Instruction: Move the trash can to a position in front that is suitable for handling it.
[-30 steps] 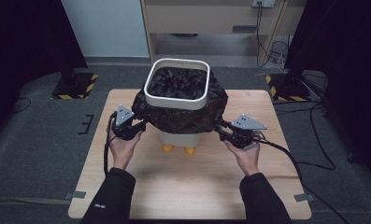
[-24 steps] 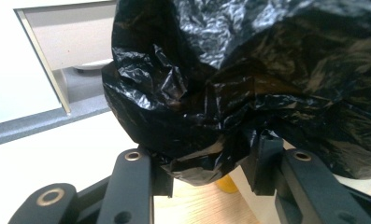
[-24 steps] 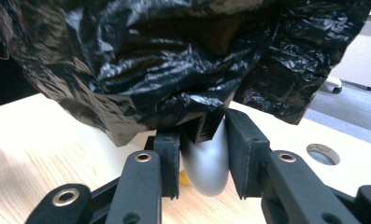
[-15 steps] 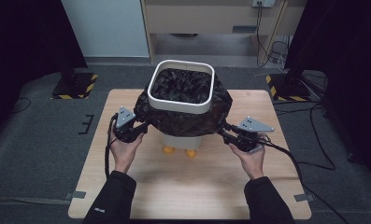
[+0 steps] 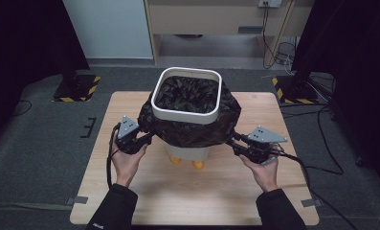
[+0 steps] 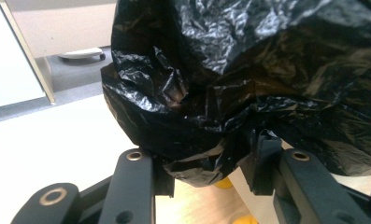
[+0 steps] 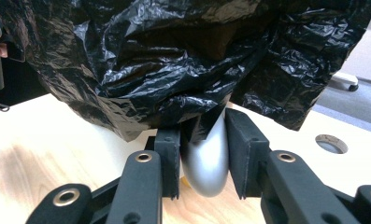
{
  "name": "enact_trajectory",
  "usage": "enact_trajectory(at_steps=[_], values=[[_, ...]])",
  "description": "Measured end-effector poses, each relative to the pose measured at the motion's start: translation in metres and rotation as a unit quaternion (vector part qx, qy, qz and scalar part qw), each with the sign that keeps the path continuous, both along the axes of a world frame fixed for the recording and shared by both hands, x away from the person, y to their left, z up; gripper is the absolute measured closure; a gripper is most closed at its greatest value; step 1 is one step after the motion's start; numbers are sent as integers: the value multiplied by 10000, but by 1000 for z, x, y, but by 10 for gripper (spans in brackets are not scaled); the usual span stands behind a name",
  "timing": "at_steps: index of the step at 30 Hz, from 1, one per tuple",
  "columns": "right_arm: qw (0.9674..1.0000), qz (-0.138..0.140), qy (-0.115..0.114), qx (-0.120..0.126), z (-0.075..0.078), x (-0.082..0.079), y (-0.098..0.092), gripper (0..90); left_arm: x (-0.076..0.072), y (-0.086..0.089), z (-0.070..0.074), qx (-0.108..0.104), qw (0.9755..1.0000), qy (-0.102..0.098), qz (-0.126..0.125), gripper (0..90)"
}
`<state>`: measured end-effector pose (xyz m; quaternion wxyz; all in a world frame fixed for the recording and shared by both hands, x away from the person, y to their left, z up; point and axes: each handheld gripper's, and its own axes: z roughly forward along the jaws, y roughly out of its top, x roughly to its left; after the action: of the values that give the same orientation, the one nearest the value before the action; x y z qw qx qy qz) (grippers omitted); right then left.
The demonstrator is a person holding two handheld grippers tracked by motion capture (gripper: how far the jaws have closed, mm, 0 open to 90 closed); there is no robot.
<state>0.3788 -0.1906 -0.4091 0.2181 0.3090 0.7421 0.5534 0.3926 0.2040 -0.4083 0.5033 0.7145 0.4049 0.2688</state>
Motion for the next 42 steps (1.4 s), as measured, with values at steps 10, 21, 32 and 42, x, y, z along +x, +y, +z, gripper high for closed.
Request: enact_trajectory(at_steps=[10, 21, 32, 42], values=[[9999, 92, -12, -102, 4, -19, -7, 678, -23, -3, -2, -64, 9999, 24, -122, 613], [9999, 82, 2, -125, 4, -39, -16, 678, -36, -10, -2, -96, 9996, 15, -262, 616], [9999, 74, 50, -94, 3, -56, -24, 678, -43, -15, 3, -38, 9992, 94, -393, 617], [9999, 115, 30, -38, 0, -63, -21, 677, -47, -10, 1, -8, 9988, 101, -484, 614]])
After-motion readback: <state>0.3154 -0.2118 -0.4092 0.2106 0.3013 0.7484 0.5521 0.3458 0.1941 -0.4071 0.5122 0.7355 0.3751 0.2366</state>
